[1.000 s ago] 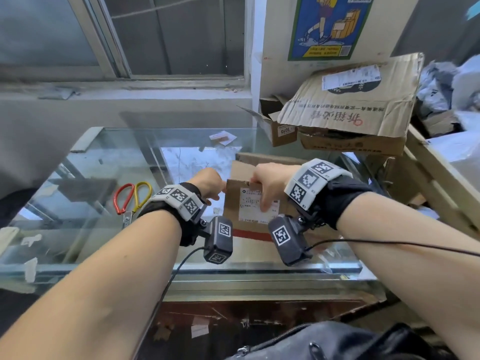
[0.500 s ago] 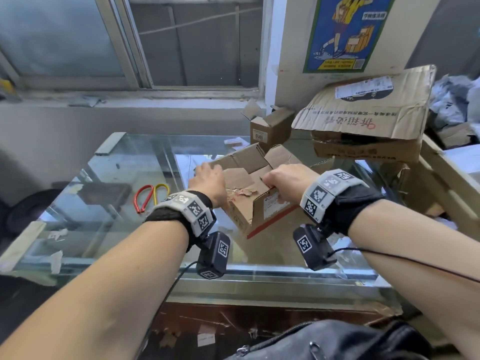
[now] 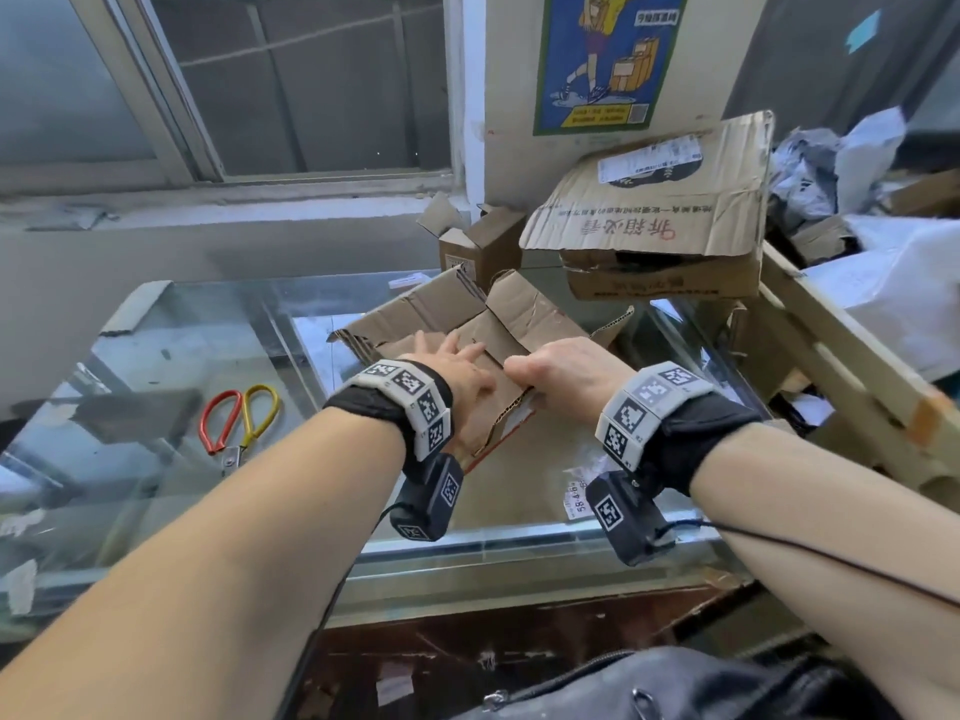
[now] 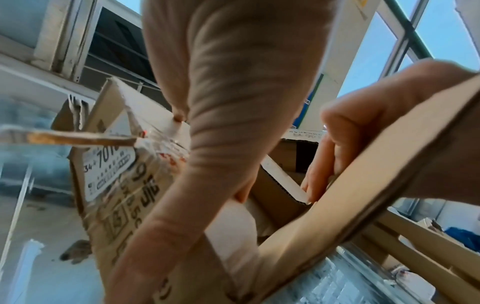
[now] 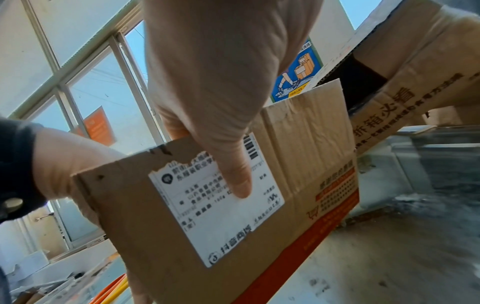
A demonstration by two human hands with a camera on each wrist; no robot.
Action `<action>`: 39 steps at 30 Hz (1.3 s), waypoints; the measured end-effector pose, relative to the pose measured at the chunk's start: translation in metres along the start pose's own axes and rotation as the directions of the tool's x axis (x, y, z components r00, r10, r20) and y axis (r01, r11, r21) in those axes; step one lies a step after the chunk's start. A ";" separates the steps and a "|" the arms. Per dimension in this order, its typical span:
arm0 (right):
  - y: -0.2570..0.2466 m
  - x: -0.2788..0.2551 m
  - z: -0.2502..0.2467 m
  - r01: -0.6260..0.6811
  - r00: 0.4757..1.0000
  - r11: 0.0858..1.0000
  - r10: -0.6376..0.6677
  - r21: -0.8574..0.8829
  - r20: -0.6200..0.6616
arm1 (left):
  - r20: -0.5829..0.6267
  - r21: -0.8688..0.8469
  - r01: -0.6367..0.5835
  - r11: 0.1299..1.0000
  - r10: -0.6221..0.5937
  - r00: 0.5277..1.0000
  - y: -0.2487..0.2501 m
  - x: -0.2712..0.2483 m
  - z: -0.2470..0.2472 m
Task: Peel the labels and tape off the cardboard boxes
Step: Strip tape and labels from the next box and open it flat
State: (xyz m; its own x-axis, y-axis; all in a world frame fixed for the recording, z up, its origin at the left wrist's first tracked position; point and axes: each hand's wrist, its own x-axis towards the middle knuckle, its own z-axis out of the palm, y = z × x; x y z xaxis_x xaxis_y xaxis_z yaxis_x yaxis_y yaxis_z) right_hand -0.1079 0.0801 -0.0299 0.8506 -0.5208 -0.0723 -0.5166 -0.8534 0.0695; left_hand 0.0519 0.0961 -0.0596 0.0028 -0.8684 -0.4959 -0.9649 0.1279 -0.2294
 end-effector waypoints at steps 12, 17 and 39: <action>0.019 0.001 0.003 -0.165 0.984 0.986 0.165 -0.001 -0.074 | -0.575 -0.270 -0.061 0.961 -0.110 0.811 -0.004 -0.016 0.024; 0.014 0.015 -0.007 -0.184 0.983 0.983 0.184 -0.012 -0.026 | -0.596 -0.259 0.072 0.963 -0.218 0.773 -0.014 -0.039 0.026; 0.056 0.020 -0.031 -0.317 0.587 0.459 0.782 0.830 -0.208 | -0.233 -0.924 -0.350 -0.157 -0.496 0.836 -0.078 -0.085 -0.014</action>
State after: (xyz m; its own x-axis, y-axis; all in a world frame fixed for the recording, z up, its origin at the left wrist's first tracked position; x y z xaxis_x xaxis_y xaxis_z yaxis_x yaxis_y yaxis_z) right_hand -0.1162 0.0227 0.0038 0.1157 -0.9688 0.2194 -0.5885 -0.2447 -0.7705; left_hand 0.1229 0.1527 0.0123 0.4201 -0.9013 -0.1059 -0.0924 -0.1586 0.9830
